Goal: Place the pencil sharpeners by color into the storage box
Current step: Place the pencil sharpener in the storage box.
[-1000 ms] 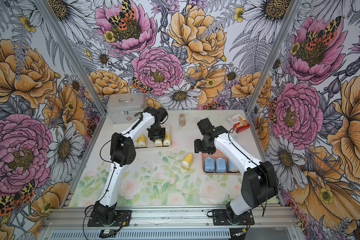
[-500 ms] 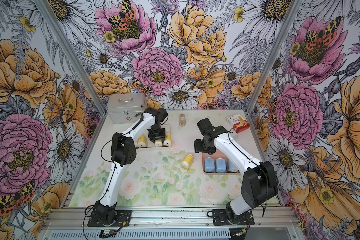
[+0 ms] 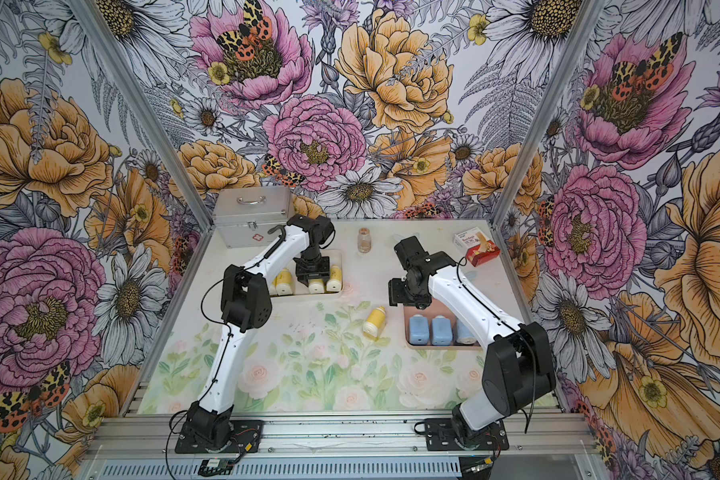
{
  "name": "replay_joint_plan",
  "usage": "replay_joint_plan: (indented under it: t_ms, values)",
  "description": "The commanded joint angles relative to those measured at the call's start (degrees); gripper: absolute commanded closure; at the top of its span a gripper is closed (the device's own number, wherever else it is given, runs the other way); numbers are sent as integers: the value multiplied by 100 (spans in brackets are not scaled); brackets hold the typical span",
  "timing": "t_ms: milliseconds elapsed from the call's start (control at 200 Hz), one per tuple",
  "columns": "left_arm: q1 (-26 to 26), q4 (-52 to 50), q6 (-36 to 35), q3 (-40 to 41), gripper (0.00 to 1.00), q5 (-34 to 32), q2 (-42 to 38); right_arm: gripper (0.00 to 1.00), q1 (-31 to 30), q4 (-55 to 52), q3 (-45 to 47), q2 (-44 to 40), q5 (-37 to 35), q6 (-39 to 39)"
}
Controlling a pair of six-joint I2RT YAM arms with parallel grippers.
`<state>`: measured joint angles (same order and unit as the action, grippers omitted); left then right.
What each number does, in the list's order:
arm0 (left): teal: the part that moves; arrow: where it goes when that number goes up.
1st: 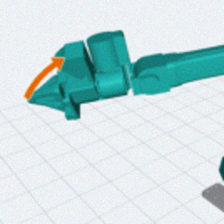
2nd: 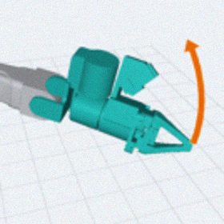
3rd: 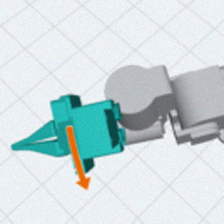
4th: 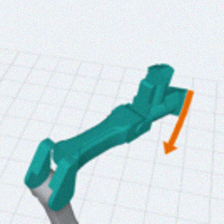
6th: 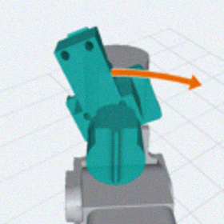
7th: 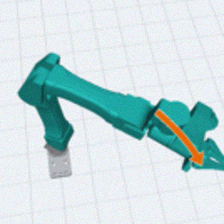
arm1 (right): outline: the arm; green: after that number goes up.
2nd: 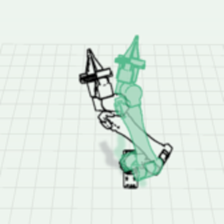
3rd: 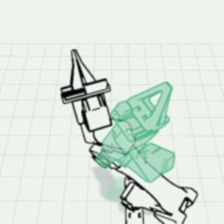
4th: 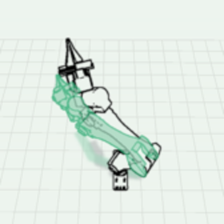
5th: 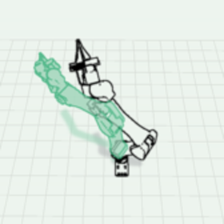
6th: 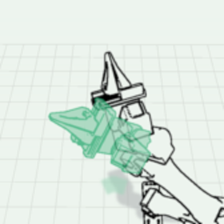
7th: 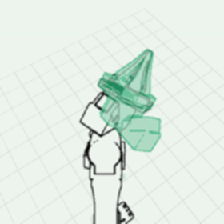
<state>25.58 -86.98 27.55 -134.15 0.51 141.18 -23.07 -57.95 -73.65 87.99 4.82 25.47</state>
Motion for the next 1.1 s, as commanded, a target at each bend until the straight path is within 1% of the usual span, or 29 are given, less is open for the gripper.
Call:
replay_joint_plan:
  t_ms: [0, 225, 475, 671, 741, 956, 1096]
  values:
    - [-87, 76, 55, 55, 42, -140, -418, 35, -49, 99, -29, 43, 54, -7]
    - [-62, 76, 55, 73, 40, -148, -614, 35, -63, 108, -48, 42, 73, 2]
    - [-67, 76, 54, 169, 40, -209, -862, 34, -75, 107, -92, 33, 133, 10]
    - [-44, 76, 55, 279, 39, -270, -1287, 34, -119, 103, -155, 34, 208, 53]
    - [-18, 76, 58, 359, 38, -326, -1518, 33, -150, 99, -165, 26, 212, 102]
    - [195, 85, 34, 729, 36, -508, -2197, 33, -223, 91, -157, -9, 190, 281]
    - [552, 107, -79, 1012, 36, -552, -2487, 33, -225, 91, -121, -27, 189, 344]
